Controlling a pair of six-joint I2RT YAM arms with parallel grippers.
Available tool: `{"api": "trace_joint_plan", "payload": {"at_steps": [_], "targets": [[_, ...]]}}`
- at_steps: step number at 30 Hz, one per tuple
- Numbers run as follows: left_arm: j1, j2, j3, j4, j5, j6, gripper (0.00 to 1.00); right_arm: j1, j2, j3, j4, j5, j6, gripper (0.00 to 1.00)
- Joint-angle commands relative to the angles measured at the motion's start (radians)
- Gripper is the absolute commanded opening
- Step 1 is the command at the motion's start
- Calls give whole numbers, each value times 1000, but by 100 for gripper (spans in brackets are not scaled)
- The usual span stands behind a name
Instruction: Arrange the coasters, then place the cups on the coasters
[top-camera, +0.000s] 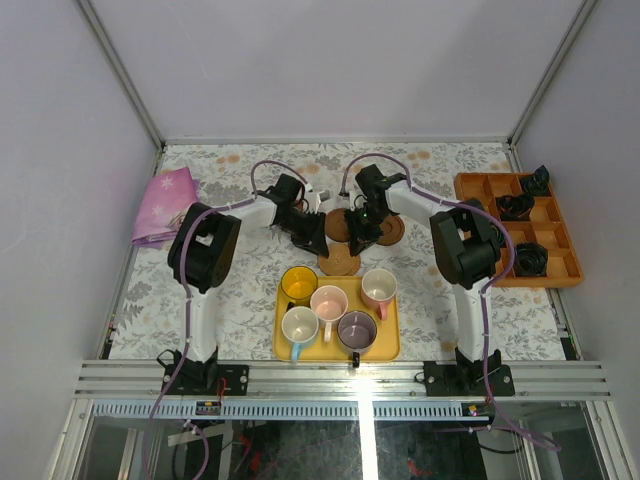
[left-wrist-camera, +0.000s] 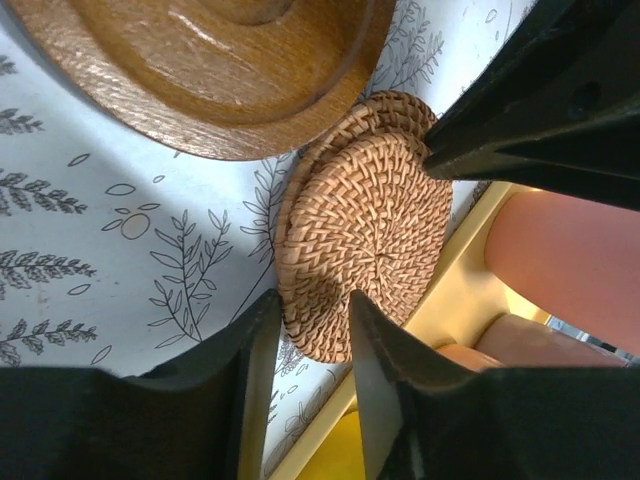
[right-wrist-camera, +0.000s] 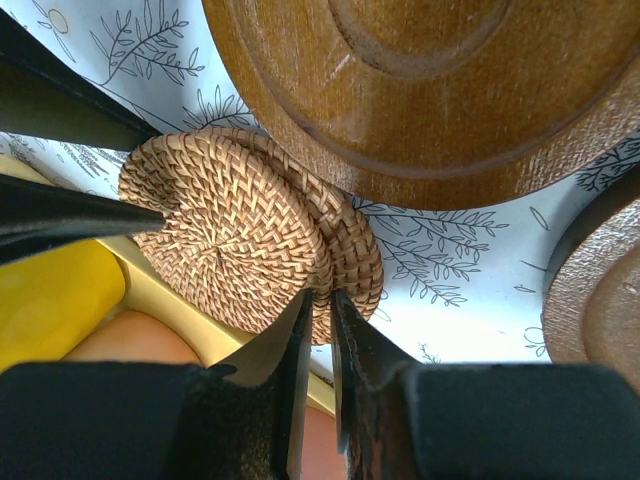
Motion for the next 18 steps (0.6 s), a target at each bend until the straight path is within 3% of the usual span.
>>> {"api": "trace_joint_plan", "payload": {"at_steps": [1,6,18], "targets": [[-5,37,13,12,15,2,28,15,28,31,-15,-38,-16,18],[-5,30,16,12,6,6,1,18,39,43,-18,-42,-20,17],[2,-103,8,-47,-123,53,0,22,-68,16,-6,59,-23,19]]}}
